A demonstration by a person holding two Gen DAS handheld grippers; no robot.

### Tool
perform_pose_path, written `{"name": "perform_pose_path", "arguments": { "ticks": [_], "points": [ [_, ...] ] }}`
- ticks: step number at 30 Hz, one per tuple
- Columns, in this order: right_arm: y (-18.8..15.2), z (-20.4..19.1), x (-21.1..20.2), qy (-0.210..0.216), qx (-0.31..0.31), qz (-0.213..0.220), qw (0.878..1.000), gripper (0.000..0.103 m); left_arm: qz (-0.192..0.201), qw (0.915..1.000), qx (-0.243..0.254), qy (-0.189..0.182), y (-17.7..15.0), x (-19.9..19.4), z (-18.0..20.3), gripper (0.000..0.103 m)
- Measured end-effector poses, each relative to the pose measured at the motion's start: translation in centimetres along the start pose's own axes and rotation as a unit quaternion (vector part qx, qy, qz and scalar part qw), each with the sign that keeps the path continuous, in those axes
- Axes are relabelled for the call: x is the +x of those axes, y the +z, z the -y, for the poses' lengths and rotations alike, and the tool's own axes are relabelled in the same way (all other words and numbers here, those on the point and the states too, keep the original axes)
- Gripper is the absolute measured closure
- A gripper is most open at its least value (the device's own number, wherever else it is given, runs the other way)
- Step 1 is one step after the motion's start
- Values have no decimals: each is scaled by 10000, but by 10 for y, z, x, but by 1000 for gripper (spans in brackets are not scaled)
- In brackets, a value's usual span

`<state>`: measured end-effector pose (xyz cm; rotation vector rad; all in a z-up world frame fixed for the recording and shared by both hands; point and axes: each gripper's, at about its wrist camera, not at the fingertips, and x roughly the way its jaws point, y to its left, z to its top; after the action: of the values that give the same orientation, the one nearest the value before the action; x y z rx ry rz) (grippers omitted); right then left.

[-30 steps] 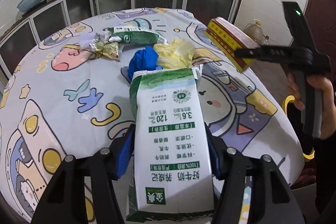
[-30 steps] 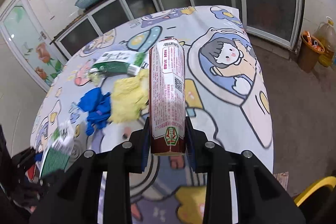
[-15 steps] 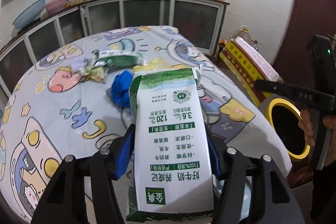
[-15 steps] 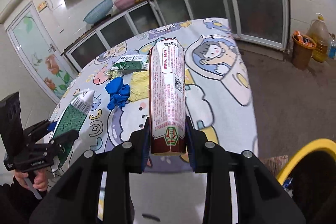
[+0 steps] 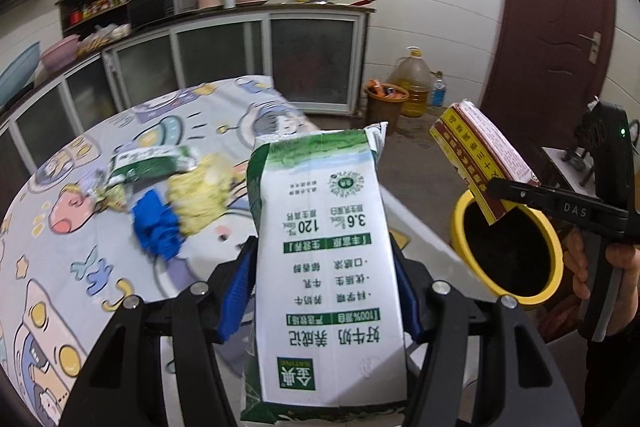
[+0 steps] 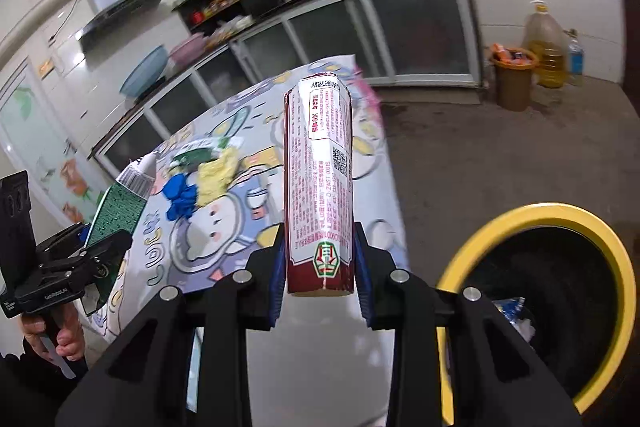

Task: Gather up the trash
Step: 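Carry the milk bag and box to the bin and release both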

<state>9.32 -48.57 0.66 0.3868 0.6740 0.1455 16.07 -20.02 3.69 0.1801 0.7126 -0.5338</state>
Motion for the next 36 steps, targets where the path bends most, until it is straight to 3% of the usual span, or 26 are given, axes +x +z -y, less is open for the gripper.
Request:
{"name": "perform_pose_path", "arguments": {
  "ticks": [14,17,25,36],
  "points": [
    [-36,86,-53,-814,864,345,9923,74,123,9950,627,-767,26,25,84,46],
    [-45,101,-59,-1170,985,375,9875,74,122,9932,721,-911,29,32,99,46],
    [-62,134,-60,-1562,1401,300,9773,74,87,9866,1007,-1280,34,59,146,46],
    [-78,157,-50,-2120,1672,118,9628,72,-368,9820,1118,-1476,31,117,190,46]
  ]
}}
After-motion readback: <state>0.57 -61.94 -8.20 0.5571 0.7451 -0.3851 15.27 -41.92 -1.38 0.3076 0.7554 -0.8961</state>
